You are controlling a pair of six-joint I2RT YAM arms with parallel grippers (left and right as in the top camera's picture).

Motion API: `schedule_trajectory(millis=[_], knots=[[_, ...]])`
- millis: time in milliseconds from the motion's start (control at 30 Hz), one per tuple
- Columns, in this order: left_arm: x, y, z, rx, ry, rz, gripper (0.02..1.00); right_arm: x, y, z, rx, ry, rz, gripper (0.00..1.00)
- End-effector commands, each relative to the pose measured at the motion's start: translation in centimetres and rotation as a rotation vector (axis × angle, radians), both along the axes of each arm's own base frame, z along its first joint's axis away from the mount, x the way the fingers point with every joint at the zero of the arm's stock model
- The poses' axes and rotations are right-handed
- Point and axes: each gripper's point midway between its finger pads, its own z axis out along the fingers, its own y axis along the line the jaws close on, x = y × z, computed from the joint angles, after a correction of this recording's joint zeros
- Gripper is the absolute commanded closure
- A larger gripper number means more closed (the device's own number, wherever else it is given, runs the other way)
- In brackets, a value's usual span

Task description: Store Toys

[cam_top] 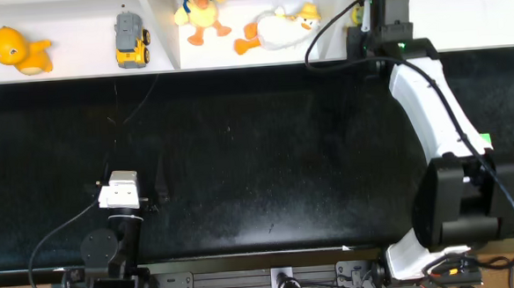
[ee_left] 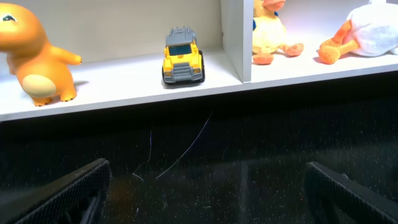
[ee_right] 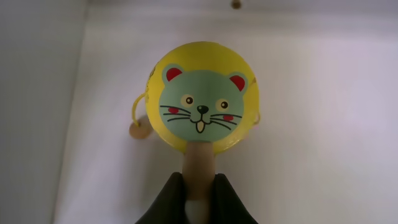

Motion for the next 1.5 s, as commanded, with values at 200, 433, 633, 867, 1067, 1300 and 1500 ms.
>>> schedule_trajectory(millis=[200, 433, 633, 867, 1067, 1300, 1500], knots=[[0.0, 0.3, 0.0, 0.019, -0.005, 0.01, 0.02, 1.7, 0.9, 0.3, 0.035, -0.04, 0.006, 0.606], [0.0, 0.3, 0.0, 0.019, -0.005, 0.01, 0.02, -0.5, 1.3, 1.4, 0.053, -0.014, 0.026, 0.308], [0.0, 0.3, 0.0, 0.019, -0.005, 0.01, 0.02, -6.6, 0.7, 2.1, 0.046, -0.013, 0.023, 0.003], [0.0, 0.3, 0.0, 0.019, -0.005, 0.01, 0.02, -16.7, -1.1, 3.2, -0.007, 0.052, -0.02, 0.005], [0.0, 0.3, 0.0, 0.019, -0.005, 0.01, 0.02, -22.7, -1.6, 6.8, -0.003, 0.001, -0.02, 0.007], [0.0, 0.3, 0.0, 0.019, -0.005, 0.01, 0.02, -24.5, -1.7, 9.9, 0.007, -0.123, -0.02, 0.005], [0.0, 0.3, 0.0, 0.019, -0.005, 0.01, 0.023, -24.7, -2.8, 8.9, 0.014, -0.109, -0.071, 0.005]])
